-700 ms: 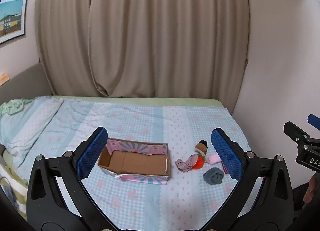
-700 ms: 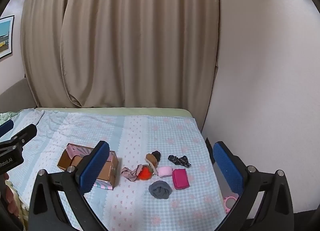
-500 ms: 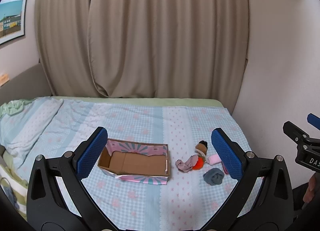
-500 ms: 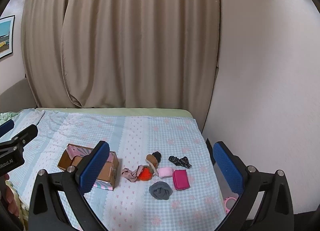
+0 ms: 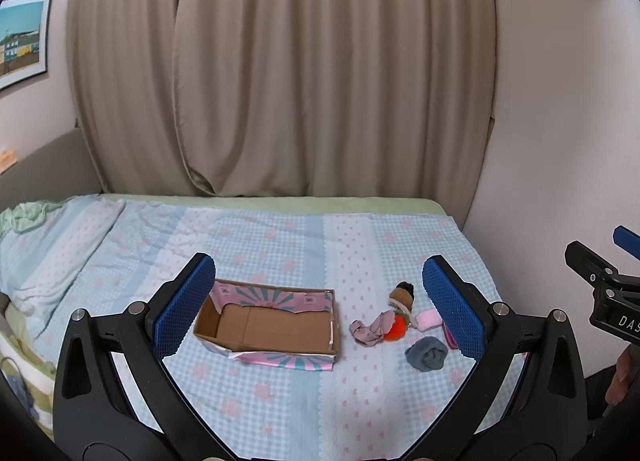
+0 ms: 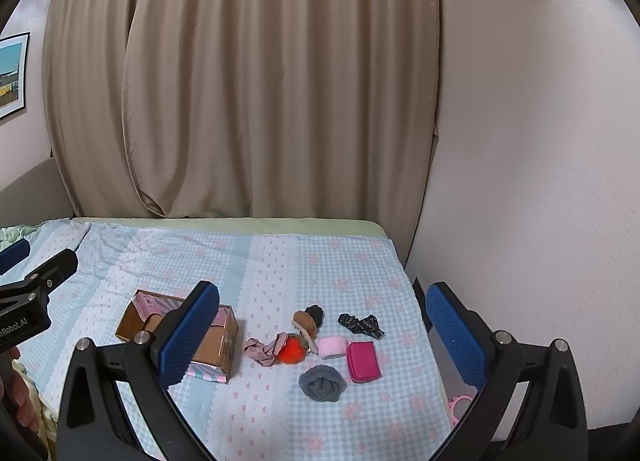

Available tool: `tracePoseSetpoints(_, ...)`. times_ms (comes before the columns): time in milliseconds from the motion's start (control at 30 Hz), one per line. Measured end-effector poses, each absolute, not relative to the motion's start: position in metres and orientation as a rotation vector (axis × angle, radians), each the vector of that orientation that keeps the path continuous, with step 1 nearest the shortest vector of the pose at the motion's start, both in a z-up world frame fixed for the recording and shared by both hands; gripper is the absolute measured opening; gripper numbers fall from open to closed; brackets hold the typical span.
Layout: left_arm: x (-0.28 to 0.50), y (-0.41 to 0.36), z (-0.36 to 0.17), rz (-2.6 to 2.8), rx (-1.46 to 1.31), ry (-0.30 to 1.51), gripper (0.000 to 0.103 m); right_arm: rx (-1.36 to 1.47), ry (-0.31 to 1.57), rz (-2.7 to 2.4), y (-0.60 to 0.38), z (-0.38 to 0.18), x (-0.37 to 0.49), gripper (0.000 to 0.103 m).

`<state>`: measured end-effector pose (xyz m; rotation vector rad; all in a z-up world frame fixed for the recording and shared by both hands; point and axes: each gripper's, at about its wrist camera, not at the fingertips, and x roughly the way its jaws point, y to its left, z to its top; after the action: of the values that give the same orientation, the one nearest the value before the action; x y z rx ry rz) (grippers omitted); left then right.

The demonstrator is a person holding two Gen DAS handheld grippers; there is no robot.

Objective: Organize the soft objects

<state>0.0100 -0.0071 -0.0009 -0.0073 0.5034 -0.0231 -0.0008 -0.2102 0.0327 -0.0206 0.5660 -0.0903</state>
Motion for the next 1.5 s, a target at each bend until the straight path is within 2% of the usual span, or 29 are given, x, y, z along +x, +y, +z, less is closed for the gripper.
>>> tracePoseSetpoints(1500,0.0153,-0.0113,-0.0036,-0.032,-0.007,0.504,0.103,-0.016,0.567,-0.091,-0.2142,0.0315,0.0001,0.103)
